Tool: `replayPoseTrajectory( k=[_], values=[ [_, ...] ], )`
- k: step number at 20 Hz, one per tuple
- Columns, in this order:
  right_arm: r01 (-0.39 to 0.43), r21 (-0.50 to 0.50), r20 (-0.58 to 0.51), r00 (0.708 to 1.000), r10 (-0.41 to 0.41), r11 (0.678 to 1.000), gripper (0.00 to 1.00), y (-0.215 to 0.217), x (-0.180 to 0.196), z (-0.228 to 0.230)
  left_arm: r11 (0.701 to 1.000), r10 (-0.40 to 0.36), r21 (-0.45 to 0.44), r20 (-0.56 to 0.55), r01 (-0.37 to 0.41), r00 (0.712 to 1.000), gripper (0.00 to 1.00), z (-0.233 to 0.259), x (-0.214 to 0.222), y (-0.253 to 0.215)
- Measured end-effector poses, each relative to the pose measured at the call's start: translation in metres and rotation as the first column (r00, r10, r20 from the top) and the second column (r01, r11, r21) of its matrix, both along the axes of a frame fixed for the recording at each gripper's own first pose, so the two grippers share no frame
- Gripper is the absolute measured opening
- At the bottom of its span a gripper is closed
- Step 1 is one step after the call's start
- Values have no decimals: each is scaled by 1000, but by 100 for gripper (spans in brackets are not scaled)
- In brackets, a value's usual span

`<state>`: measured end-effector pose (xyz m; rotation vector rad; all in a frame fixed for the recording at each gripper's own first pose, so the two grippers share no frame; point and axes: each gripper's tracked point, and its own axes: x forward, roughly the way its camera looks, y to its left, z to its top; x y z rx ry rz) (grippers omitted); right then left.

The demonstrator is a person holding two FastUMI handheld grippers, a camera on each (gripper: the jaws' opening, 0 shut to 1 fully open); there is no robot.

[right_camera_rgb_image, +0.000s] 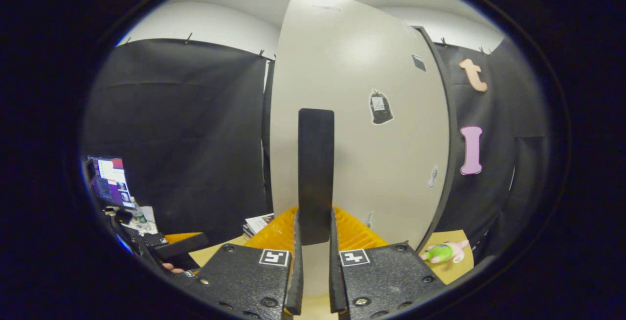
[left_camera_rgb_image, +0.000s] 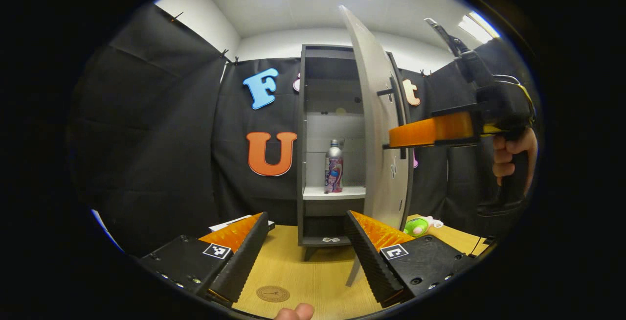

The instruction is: Open the cabinet door with the right hand, grasp the bottle in the cabinet with the left hand and place it on the coaster, then close the cabinet door with the right hand.

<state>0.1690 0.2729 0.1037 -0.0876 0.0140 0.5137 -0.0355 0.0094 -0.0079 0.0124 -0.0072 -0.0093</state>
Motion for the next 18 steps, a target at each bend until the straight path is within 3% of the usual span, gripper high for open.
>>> replayPoseTrajectory(
  k=[10, 18],
  values=[
    [110, 10, 18, 994, -110, 994, 23, -35, -3, 2, 997, -77, 17, -12, 78, 997, 95, -6, 4, -50],
    [190, 54, 15, 982, -191, 980, 11, -56, -2, 4, 992, -123, 33, -20, 123, 992, 95, -9, 4, -82]
  ],
)
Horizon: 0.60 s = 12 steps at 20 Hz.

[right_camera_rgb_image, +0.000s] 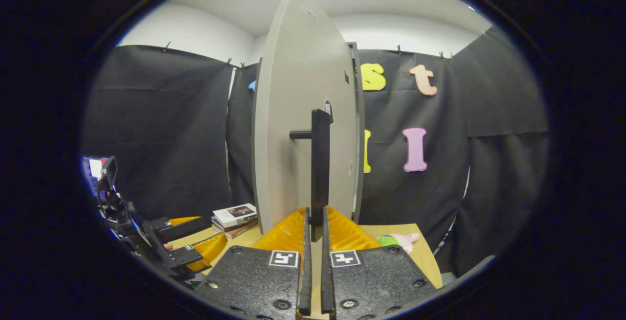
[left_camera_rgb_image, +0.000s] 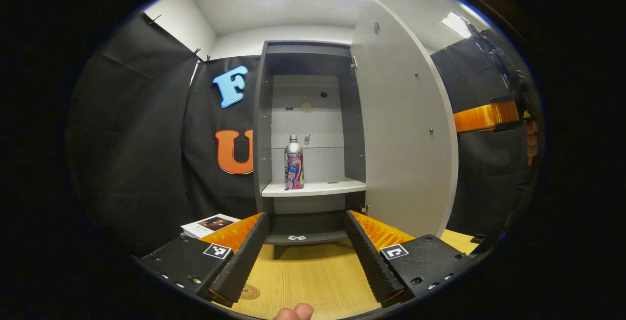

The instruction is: Open the cabinet door with the right hand, grasp the bottle in the cabinet with the left hand and place it on the coaster, then close the cabinet door with the right hand.

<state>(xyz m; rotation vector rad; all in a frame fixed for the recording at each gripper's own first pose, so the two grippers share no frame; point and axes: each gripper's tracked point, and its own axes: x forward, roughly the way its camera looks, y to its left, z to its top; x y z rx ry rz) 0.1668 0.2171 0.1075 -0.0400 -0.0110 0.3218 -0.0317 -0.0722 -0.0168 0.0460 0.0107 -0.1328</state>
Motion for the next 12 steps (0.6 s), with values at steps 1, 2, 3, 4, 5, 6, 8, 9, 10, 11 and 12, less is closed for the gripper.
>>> replayPoseTrajectory(
  k=[1, 2, 3, 4, 5, 6, 8, 9, 10, 11, 12],
  values=[
    [5, 12, -3, 1000, -5, 1000, 8, 1, 0, 0, 1000, -4, 1, 2, 4, 1000, 95, 0, 0, -2],
    [14, 13, -3, 1000, -14, 1000, 7, -1, -1, 0, 1000, -6, 2, 2, 6, 1000, 95, -1, -1, -4],
    [29, 5, 0, 1000, -29, 1000, 5, -5, 0, 0, 1000, -8, 2, 2, 8, 1000, 95, -1, -1, -5],
    [47, -5, 6, 999, -47, 999, 5, -10, 1, 1, 1000, -7, 4, 3, 7, 1000, 95, 0, -2, -6],
    [67, -9, 12, 998, -67, 998, 5, -16, 2, 2, 1000, -4, 6, 5, 4, 1000, 95, 0, -2, -5],
    [87, -12, 17, 996, -87, 996, 5, -20, 3, 2, 1000, -2, 5, 8, 2, 1000, 95, 1, -3, -5],
    [132, -24, 28, 991, -131, 991, 5, -30, 4, 4, 1000, 1, 1, 10, -1, 1000, 95, 0, -4, -6],
    [151, -29, 36, 988, -150, 988, 5, -36, 5, 4, 1000, 1, 1, 8, -1, 1000, 95, 0, -4, -6],
    [159, -28, 44, 987, -157, 987, 5, -39, 5, 5, 1000, 0, 2, 6, 0, 1000, 95, -2, -3, -6],
    [141, -15, 43, 989, -140, 990, 5, -35, 4, 6, 1000, -3, 2, 5, 3, 1000, 95, -2, -3, -6],
    [122, 4, 39, 992, -122, 993, 5, -29, 5, 5, 1000, -6, 4, 4, 6, 1000, 95, -2, -3, -8]
  ],
)
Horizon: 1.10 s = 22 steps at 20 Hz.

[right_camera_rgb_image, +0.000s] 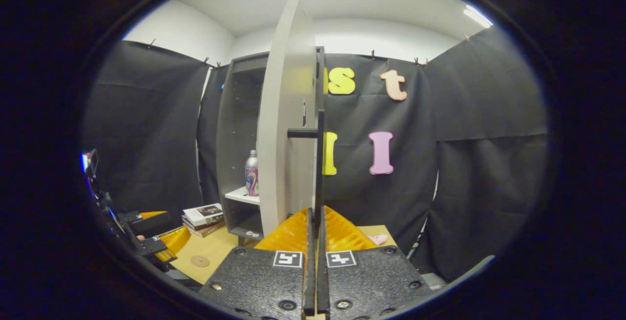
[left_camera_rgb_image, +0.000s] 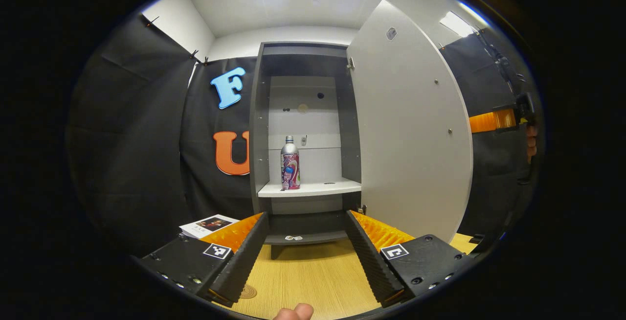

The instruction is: Open the cabinet door with the right hand, grasp the bottle in the cabinet with the left hand and place it on the coaster, then close the cabinet door with the right hand.

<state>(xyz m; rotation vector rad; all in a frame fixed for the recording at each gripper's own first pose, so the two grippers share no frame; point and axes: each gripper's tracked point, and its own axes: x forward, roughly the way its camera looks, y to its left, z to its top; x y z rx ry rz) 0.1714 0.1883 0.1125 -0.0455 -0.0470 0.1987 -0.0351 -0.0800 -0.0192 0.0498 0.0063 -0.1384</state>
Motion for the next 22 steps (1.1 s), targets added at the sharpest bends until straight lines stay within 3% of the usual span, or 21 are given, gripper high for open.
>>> replayPoseTrajectory(
  k=[14, 15, 17, 20, 22],
  values=[
    [110, 47, -8, 994, -110, 993, 4, -18, 10, -2, 999, 44, -5, -23, -44, 999, 95, -7, -2, 13],
    [114, 36, 1, 993, -115, 993, 25, -20, 11, -1, 999, 48, -4, -26, -49, 998, 95, -8, -2, 15],
    [152, 9, 22, 988, -152, 988, 49, -33, 15, 3, 999, 53, -3, -29, -54, 998, 95, -9, 0, 16],
    [135, 39, 27, 990, -136, 990, 58, -28, 18, 5, 998, 55, 4, -8, -55, 998, 95, -4, 9, 17],
    [128, 80, 29, 991, -131, 989, 59, -23, 20, 5, 999, 46, 3, 9, -46, 999, 95, 0, 25, 14]
  ],
)
